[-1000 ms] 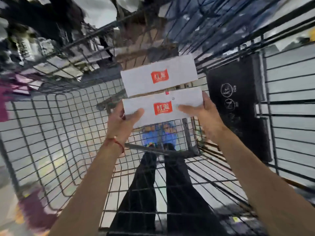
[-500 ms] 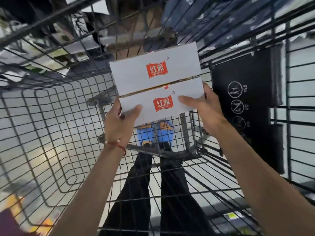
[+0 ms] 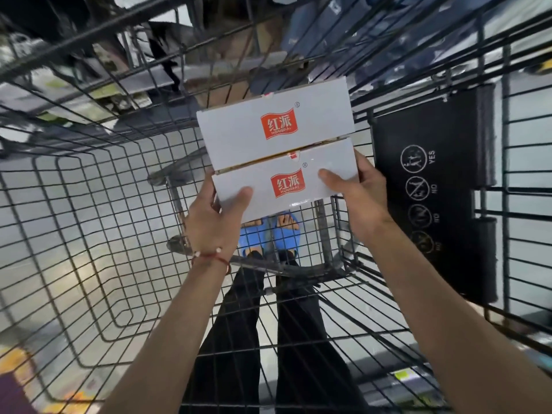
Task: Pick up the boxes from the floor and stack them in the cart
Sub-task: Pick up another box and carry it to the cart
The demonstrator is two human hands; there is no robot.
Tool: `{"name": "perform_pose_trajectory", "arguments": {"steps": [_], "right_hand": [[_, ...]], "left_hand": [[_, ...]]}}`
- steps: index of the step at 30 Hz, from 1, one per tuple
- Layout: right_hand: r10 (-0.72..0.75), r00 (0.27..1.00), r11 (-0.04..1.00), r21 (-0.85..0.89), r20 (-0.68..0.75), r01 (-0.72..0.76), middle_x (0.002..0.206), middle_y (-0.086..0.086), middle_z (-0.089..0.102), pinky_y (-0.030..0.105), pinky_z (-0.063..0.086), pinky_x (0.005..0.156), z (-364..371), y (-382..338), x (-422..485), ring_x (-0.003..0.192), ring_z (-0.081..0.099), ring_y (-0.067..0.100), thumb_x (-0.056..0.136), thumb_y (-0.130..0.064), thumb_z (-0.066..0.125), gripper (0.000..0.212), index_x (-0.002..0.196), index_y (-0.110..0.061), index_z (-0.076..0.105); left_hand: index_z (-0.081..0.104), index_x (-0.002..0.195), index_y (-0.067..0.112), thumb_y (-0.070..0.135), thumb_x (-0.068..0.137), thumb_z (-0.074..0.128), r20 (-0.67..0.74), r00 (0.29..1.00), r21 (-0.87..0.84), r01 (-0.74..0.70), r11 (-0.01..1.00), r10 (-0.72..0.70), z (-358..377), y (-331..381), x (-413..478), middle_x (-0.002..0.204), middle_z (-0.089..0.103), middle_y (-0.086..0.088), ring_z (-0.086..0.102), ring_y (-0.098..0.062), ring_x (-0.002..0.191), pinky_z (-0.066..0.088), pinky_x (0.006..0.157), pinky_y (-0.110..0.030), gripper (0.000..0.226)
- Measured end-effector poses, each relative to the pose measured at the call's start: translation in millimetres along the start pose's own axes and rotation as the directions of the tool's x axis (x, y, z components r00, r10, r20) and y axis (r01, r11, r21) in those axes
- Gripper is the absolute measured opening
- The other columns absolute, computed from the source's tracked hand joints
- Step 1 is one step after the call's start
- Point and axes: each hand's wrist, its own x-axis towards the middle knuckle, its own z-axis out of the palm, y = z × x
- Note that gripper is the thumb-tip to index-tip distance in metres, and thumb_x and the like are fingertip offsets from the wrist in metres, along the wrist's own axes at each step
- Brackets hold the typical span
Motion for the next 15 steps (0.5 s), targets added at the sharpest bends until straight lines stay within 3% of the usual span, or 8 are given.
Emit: {"name": "perform_pose_trajectory", "arguments": {"steps": [3,5,8,10,12,15], "right_hand": [[-0.002,0.996,1.000,0.018,-0.085,0.003,0.122,-0.001,0.074,0.027,0.060,0.095,11.8,5.8,-16.2,0.113,0.070,0.011,0.087,-0.010,0.081,0.062,0.144,-0.016,0.056],[-0.001,0.990,0.999,0.048,-0.144,0.008,0.135,0.002,0.066,0.030,0.053,0.106,20.5,9.2,-28.0,0.112,0.067,0.005,0.092,-0.011,0.077,0.075,0.156,-0.019,0.040],[0.030,0.988,0.990,0.139,-0.154,-0.008,0.152,-0.001,0.052,0.033,0.043,0.112,30.3,14.4,-49.4,0.128,0.058,0.007,0.092,-0.002,0.074,0.091,0.161,-0.032,0.023],[0.026,0.991,0.988,0.154,-0.134,-0.005,0.151,-0.003,0.053,0.030,0.044,0.110,35.6,19.9,-65.4,0.137,0.053,0.012,0.092,0.001,0.072,0.087,0.157,-0.037,0.027],[0.053,0.989,0.980,0.200,-0.137,-0.025,0.151,-0.005,0.054,0.031,0.043,0.113,39.3,24.4,-82.0,0.138,0.052,0.010,0.094,0.003,0.069,0.082,0.156,-0.035,0.032],[0.096,0.985,0.970,0.233,-0.144,-0.061,0.142,-0.006,0.061,0.039,0.043,0.118,39.8,31.2,-103.6,0.136,0.056,0.017,0.094,0.004,0.067,0.051,0.136,-0.024,0.059]], "left_hand": [[0.060,0.132,0.036,0.043,0.083,0.075,0.008,1.000,-0.027,0.008,1.000,-0.008,-0.2,2.0,-2.6,0.095,0.070,0.029,0.062,0.018,0.087,0.049,0.070,-0.003,0.051],[0.057,0.134,0.034,0.036,0.086,0.075,0.031,0.999,-0.072,0.018,0.997,-0.016,0.1,6.4,-8.0,0.097,0.069,0.025,0.061,0.015,0.087,0.049,0.070,-0.001,0.051],[0.058,0.131,0.031,0.021,0.084,0.075,0.089,0.996,-0.158,0.034,0.987,-0.021,0.3,6.1,-14.9,0.108,0.072,0.013,0.067,-0.002,0.100,0.057,0.082,-0.019,0.051],[0.059,0.131,0.033,0.017,0.081,0.073,0.122,0.992,-0.179,0.041,0.983,-0.019,-4.4,2.6,-20.2,0.112,0.072,0.014,0.068,-0.006,0.105,0.056,0.086,-0.024,0.055],[0.057,0.137,0.028,0.010,0.083,0.071,0.150,0.989,-0.216,0.051,0.975,-0.019,-14.2,0.6,-29.1,0.121,0.070,0.016,0.065,-0.005,0.113,0.053,0.086,-0.014,0.059],[0.053,0.142,0.021,0.006,0.089,0.069,0.126,0.991,-0.261,0.074,0.962,-0.042,-31.1,0.5,-52.6,0.130,0.062,0.011,0.061,-0.002,0.114,0.049,0.078,-0.003,0.057]]}}
